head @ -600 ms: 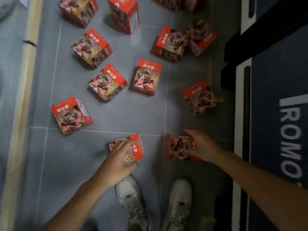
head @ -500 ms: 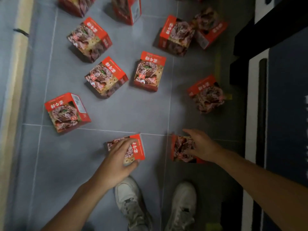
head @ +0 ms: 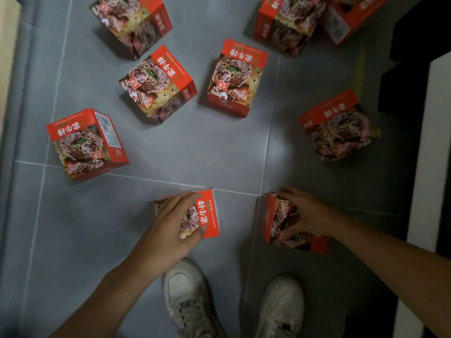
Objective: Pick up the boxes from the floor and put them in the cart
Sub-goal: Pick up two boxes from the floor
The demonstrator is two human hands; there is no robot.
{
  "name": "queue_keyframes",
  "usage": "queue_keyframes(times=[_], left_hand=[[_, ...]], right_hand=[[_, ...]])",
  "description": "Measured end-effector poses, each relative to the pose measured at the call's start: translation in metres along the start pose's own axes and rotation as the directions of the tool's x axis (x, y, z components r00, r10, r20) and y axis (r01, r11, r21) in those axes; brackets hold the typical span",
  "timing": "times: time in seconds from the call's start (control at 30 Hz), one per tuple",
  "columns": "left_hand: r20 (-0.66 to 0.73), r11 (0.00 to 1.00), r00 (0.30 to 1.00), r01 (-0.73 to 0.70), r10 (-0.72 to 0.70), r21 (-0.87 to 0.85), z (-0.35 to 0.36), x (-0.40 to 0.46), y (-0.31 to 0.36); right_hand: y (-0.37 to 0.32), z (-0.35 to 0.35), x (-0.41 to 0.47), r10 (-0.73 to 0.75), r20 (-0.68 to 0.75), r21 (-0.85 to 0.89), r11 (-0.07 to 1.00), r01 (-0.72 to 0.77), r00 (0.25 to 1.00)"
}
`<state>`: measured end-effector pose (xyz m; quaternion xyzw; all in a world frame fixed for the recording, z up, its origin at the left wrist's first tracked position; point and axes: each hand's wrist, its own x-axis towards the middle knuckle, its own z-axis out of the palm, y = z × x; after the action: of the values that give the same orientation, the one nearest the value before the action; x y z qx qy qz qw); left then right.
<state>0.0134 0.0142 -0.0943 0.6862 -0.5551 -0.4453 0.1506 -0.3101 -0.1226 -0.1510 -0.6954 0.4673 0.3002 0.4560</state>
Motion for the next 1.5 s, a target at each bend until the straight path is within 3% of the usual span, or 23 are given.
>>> queue_keyframes(times=[0.1, 0.33, 0.63, 0.73, 0.9, 1.03, 1.27, 1.5], left_hand=[[-0.029, 0.996, 0.998, 0.06, -0.062, -0.064, -0.001, -0.005, 0.001], [-0.05, 0.983, 0.988, 0.14, -0.147, -0.12, -0.018, -0.018, 0.004], [-0.011, 0.943, 0.949, 0.314, -0.314, 0.11, -0.019, -0.022, -0.005], [0.023, 0.922, 0.945, 0.313, -0.327, 0.229, -0.005, -0.011, -0.011], [0.053, 0.768, 0.963, 0.177, -0.264, 0.615, 0.023, 0.018, -0.022], [0.017, 0.656, 0.97, 0.151, -0.242, 0.739, 0.052, 0.027, -0.031], [-0.031, 0.721, 0.97, 0.2, -0.241, 0.664, 0.027, 0.02, -0.028], [-0.21, 0.834, 0.937, 0.346, -0.28, 0.429, -0.097, -0.021, 0.047]], right_hand=[[-0.001, 0.008, -0.013, 0.024, -0.071, 0.08, 0.997, -0.018, 0.997], [-0.012, 0.013, -0.044, 0.118, -0.264, 0.072, 0.992, -0.103, 0.957], [-0.069, -0.024, -0.064, -0.075, -0.448, 0.102, 0.986, 0.134, 0.891], [-0.085, -0.033, -0.055, -0.12, -0.489, 0.129, 0.969, 0.208, 0.864], [-0.09, -0.031, -0.029, -0.165, -0.544, 0.161, 0.942, 0.295, 0.822], [-0.085, -0.025, -0.014, -0.149, -0.572, 0.191, 0.932, 0.308, 0.806], [-0.092, -0.044, -0.041, -0.138, -0.601, 0.209, 0.924, 0.321, 0.787], [-0.146, -0.126, -0.121, -0.135, -0.628, 0.199, 0.924, 0.326, 0.767]])
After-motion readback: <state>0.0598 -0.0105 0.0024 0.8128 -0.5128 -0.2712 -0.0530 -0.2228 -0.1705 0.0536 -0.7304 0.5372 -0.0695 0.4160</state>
